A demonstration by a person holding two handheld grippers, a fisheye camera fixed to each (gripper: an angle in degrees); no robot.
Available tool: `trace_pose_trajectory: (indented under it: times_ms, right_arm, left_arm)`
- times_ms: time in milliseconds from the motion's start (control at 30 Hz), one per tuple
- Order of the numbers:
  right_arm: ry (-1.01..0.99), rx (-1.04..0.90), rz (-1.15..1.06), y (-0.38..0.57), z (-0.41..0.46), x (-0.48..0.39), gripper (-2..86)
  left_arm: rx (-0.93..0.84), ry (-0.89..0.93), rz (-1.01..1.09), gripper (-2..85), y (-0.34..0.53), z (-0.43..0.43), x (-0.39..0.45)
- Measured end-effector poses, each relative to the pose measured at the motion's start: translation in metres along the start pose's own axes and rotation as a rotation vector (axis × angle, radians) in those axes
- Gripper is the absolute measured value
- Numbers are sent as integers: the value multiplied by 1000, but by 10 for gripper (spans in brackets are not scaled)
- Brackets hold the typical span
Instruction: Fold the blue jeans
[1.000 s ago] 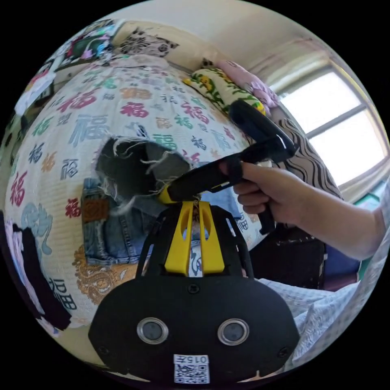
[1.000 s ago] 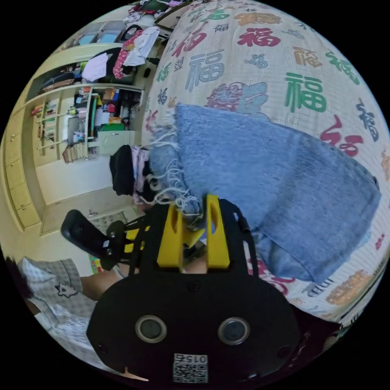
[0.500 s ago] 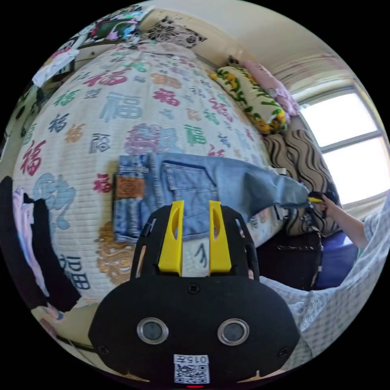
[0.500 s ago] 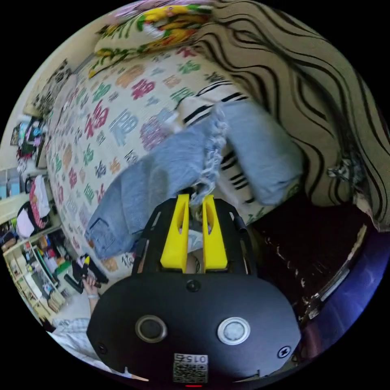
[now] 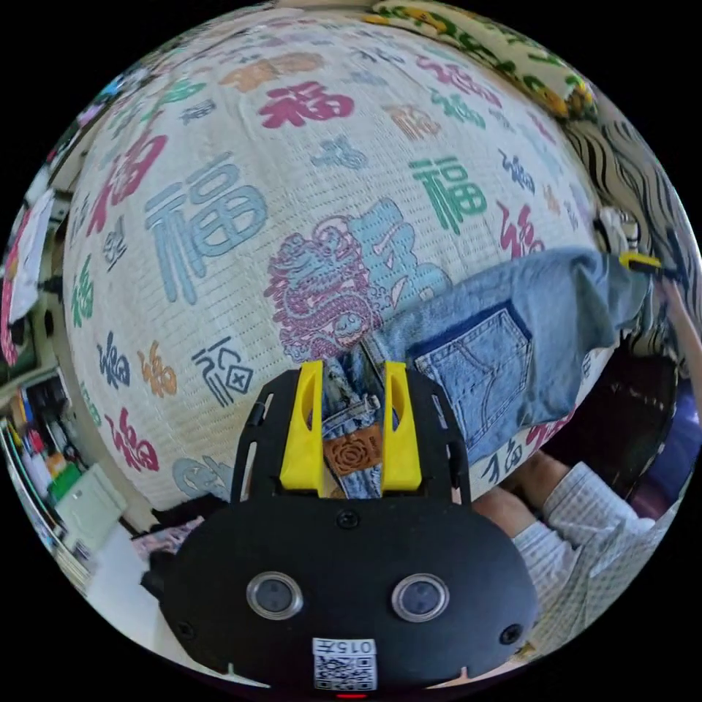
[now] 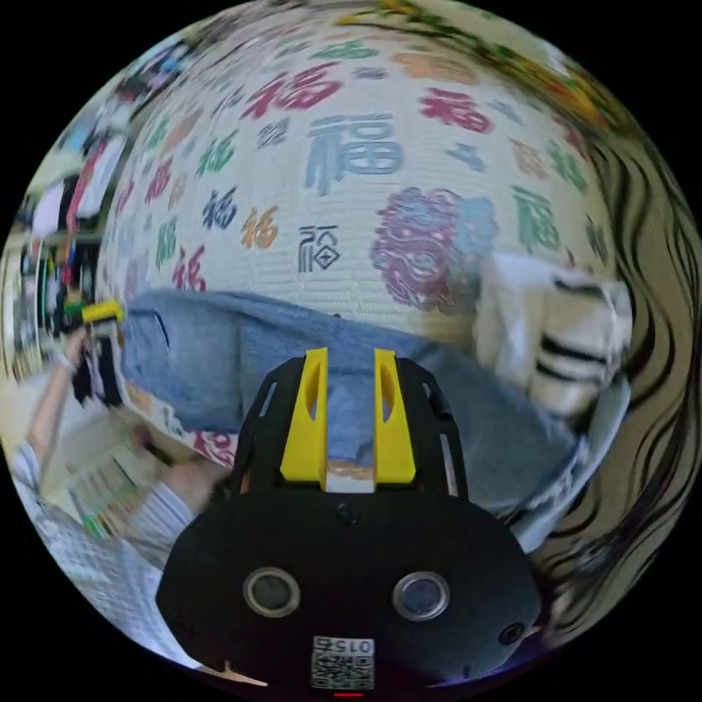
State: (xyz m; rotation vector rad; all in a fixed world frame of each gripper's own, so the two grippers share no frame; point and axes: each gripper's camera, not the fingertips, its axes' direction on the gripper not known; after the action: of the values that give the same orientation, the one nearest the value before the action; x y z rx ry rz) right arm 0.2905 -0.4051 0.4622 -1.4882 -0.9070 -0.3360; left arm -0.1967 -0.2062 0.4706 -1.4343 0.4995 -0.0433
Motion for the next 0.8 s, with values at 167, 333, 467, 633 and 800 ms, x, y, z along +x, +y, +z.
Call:
trace_pose_trajectory:
  times_ms: [167,333,467,633,800]
  right_arm:
    - [79,-130,-285,-68,34,-39,83]
    - [71,-205,-410,-91,49,-53,-2]
    - [-31,-143,-408,-82,35,-47,-9]
    - [-102,-172,-471,-42,27,-72,-9]
    - [-165,-444,-463,11,76,-107,-2]
  left_arm:
    - [-46,-50,100,51,2,7,5]
    - [96,-105,112,-2,40,-8,3]
    - [178,-52,114,-7,79,-12,-2]
    - [217,-10,105,-8,143,-9,11]
    - [175,86,-272,-8,243,30,16]
